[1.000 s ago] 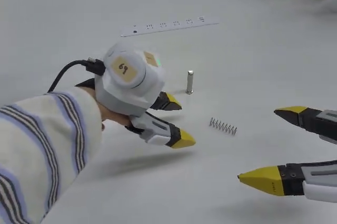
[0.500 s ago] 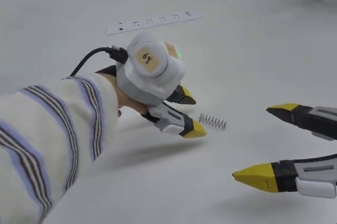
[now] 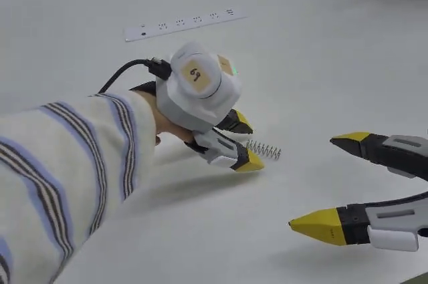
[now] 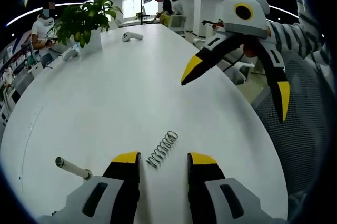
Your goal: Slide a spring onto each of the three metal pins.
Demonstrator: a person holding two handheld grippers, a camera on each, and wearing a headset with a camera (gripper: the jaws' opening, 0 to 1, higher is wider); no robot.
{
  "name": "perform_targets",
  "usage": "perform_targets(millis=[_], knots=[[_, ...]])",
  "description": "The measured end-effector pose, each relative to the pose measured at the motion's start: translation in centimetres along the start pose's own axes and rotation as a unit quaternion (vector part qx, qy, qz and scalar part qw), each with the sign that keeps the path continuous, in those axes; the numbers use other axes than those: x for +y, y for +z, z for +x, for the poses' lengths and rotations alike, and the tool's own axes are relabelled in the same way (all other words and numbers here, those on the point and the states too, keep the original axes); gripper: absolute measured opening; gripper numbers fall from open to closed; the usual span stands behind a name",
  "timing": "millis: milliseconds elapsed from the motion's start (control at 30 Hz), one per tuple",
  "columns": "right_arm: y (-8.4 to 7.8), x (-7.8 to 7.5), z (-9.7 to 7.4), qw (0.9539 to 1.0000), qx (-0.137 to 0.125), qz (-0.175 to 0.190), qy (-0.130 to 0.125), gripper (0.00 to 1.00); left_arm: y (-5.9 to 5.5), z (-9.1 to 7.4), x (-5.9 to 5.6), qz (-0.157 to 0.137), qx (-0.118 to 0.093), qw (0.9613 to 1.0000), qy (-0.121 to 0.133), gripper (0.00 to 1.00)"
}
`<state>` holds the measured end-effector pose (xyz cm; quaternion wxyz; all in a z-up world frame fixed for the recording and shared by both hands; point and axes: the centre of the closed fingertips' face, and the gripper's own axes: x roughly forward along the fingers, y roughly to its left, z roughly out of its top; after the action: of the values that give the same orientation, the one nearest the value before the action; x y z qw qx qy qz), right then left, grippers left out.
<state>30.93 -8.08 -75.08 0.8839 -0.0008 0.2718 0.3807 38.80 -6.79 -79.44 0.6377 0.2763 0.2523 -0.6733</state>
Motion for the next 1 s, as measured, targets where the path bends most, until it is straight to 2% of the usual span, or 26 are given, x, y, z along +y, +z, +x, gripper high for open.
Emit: perform_targets(millis=[267,533,667,867,933,1000], knots=[[-0.3,-0.2,-0.2,1.0000,0.002,0.005,-0.003,0.89,-0.4,0.1,-0.6,0.001,0.011,0.9999,-0.006,0.18],[0.0,0.3,0.0,1.0000,-0.002,0.001,0.005,0.86,-0.9,0.3,-1.4,0.007,0.023,0.9996,-0.014,0.09],[0.0,0.4,0.0,1.0000,0.000,-0.001,0.007,0.85,-1.1,0.4,-1.7,-0.003,0.023,0.9996,-0.018,0.07],[-0.2,0.4,-0.2,1.0000,0.001,0.000,0.005,0.85,-1.0,0.4,-1.6,0.006,0.026,0.9996,-0.011,0.02],[-0.2,0.3,-0.2,1.0000,0.000,0.002,0.005,0.85,-0.9,0.4,-1.6,-0.002,0.025,0.9996,-0.012,0.02],[-0.2,0.4,-0.3,1.0000,0.000,0.001,0.005,0.85,-0.9,0.5,-1.6,-0.022,0.028,0.9993,-0.015,0.02]])
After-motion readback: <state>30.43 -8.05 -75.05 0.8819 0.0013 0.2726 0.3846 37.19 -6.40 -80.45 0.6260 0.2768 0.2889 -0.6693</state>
